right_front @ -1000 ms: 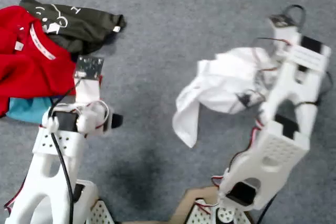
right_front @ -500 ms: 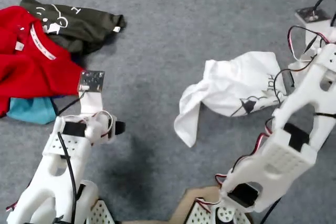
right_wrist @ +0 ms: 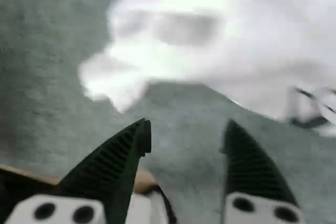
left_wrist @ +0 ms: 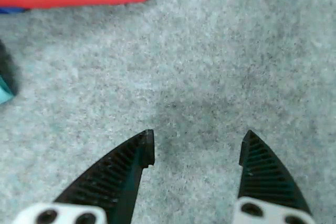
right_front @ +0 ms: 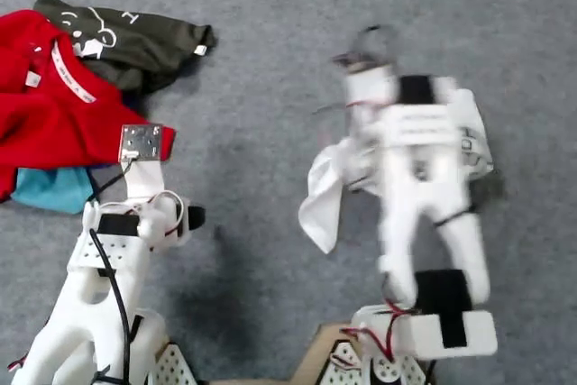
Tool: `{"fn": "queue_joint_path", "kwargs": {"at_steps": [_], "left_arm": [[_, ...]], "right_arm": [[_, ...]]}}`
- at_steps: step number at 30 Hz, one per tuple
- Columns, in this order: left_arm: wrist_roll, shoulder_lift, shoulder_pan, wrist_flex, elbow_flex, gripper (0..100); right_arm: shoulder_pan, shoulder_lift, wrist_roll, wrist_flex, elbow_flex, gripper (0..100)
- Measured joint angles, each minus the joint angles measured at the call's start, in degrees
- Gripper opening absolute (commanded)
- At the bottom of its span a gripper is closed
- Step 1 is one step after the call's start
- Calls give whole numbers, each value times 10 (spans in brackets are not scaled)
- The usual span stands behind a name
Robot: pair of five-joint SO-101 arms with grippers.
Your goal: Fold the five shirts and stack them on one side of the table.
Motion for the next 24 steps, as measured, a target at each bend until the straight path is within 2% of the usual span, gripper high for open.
{"fn": "queue_joint_path", "kwargs": {"at_steps": [2, 6, 12, 14, 19, 24], "left_arm": [[0, 0, -1, 0, 0, 273], [0, 0, -1, 20, -4, 273], [0, 0, -1, 26, -7, 208], [0, 0, -1, 26, -7, 203], [0, 0, -1, 26, -7, 202], [0, 0, -1, 26, -7, 202]], "right_arm": [[-40, 25, -44, -47, 7, 339], [-59, 109, -100, -97, 4, 323], [-58, 244, -111, -103, -64, 83], [-47, 261, -113, -103, -95, 35], [-13, 264, -113, -55, -178, 32], [-11, 258, -105, 35, -288, 29]]}}
